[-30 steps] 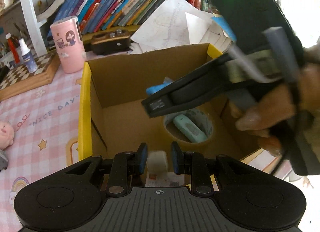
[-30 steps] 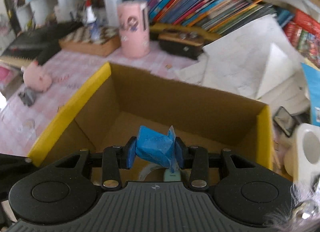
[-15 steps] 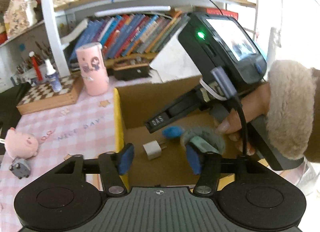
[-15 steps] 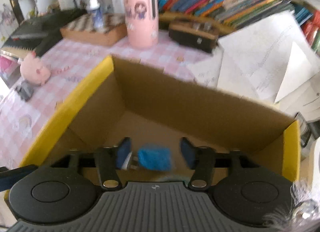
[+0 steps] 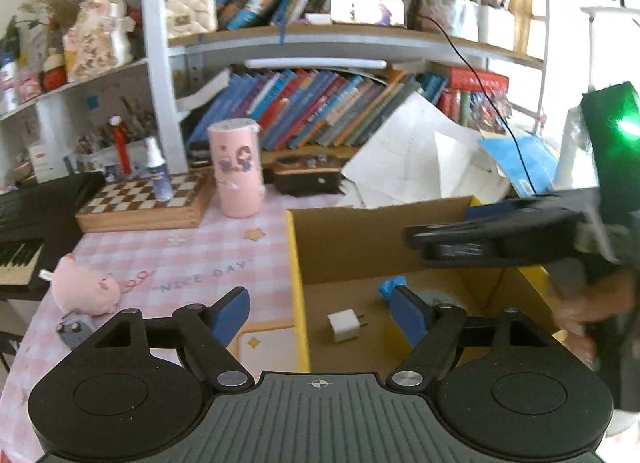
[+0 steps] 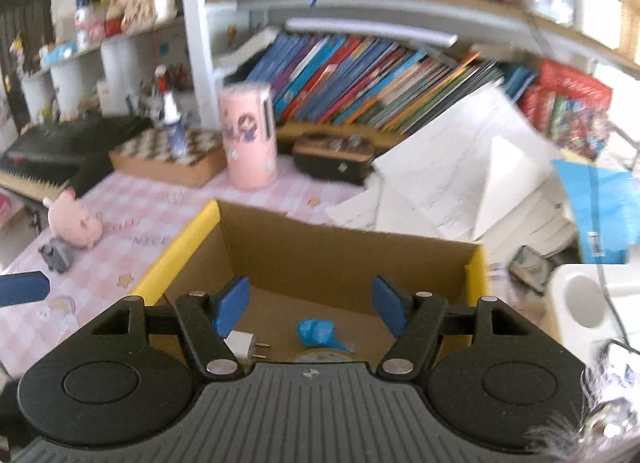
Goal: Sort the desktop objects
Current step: 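Open the left tool to drop the plug into the box while the right tool releases the blue pouch, then withdraw both tools up out of the yellow box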
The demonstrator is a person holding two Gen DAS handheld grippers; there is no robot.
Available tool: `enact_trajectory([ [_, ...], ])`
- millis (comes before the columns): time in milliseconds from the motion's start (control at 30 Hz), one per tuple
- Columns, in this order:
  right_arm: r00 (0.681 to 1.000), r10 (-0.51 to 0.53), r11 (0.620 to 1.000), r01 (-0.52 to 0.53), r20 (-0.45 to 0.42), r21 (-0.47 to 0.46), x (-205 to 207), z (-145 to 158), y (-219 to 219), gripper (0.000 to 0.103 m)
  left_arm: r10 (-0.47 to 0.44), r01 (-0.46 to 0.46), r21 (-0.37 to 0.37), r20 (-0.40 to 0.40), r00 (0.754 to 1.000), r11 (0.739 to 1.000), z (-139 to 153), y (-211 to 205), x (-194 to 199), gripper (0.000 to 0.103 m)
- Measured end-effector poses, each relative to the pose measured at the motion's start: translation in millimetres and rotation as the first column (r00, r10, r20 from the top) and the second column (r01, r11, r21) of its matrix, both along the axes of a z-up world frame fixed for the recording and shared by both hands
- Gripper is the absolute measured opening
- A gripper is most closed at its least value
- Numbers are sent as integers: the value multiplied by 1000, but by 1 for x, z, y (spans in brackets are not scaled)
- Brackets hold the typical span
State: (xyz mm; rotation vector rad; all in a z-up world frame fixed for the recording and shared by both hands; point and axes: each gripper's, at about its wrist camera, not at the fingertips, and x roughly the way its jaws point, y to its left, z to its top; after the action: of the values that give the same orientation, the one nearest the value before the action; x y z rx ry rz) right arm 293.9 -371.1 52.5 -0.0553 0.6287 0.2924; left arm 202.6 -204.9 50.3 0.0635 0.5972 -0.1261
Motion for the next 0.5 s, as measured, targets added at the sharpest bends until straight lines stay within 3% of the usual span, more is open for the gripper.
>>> enact_trajectory([
  [167,989,-79,997,78,126,13,-44,11,-10,68,47,-46,-10,33,998,999,3,9,-18,85],
  [500,968,-171,985,163,182,61,-104,10,-14,68,135,-131,-67,64,989,989,-2,30,-55,86],
])
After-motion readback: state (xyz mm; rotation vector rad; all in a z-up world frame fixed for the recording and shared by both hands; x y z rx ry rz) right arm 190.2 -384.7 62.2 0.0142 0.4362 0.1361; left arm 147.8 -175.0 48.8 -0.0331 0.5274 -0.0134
